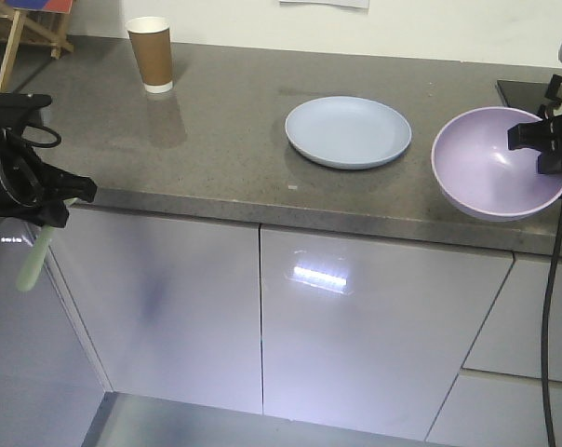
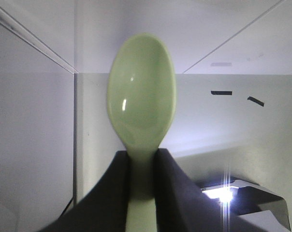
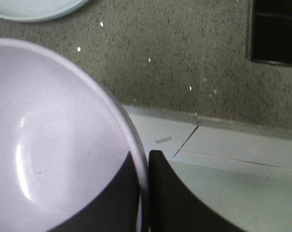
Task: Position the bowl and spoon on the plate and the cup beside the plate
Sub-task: 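Drive the base, holding both items, to the counter with the blue plate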
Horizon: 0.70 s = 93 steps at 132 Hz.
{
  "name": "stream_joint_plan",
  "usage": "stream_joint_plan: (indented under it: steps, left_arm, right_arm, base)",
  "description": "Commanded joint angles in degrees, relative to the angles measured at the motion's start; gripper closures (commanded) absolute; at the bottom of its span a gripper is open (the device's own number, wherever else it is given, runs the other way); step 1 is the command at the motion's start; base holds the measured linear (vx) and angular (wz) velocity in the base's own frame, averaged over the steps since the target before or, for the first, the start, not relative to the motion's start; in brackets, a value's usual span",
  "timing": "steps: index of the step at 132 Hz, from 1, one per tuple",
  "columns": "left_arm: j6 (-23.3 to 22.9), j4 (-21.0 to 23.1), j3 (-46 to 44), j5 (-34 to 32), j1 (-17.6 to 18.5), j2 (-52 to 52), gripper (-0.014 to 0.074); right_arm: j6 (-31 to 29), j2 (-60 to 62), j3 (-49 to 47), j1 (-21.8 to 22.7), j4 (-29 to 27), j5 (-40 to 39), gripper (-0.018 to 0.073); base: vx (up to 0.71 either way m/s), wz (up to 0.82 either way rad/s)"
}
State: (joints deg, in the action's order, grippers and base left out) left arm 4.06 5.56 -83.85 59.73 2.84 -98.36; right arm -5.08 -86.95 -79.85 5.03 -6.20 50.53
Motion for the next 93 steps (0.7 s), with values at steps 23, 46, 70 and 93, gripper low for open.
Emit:
stream_joint_plan:
  steps: [23, 46, 70, 93]
  left_arm:
    - [-0.22, 0.62, -1.36, -1.62, 0.30, 2.84, 0.0604]
    - [-0.22, 0.62, -1.36, -1.62, 0.30, 2.84, 0.0604]
    - [-0.22, 0.62, -1.36, -1.62, 0.30, 2.84, 0.0604]
    - [-0.22, 0.62, -1.36, -1.62, 0.30, 2.84, 0.0604]
  right_arm:
    - [-0.46, 2.39, -1.57, 0.19, -0.13, -3.11, 0.0566]
    - [-0.46, 2.39, -1.57, 0.19, -0.13, -3.11, 0.0566]
    - [-0.46, 2.39, -1.57, 0.19, -0.13, -3.11, 0.0566]
    - [-0.46, 2.39, -1.57, 0.19, -0.13, -3.11, 0.0566]
  base:
    - [0.20, -0.02]
    - [0.20, -0.08]
    - [0.19, -0.11]
    - [0.18, -0.08]
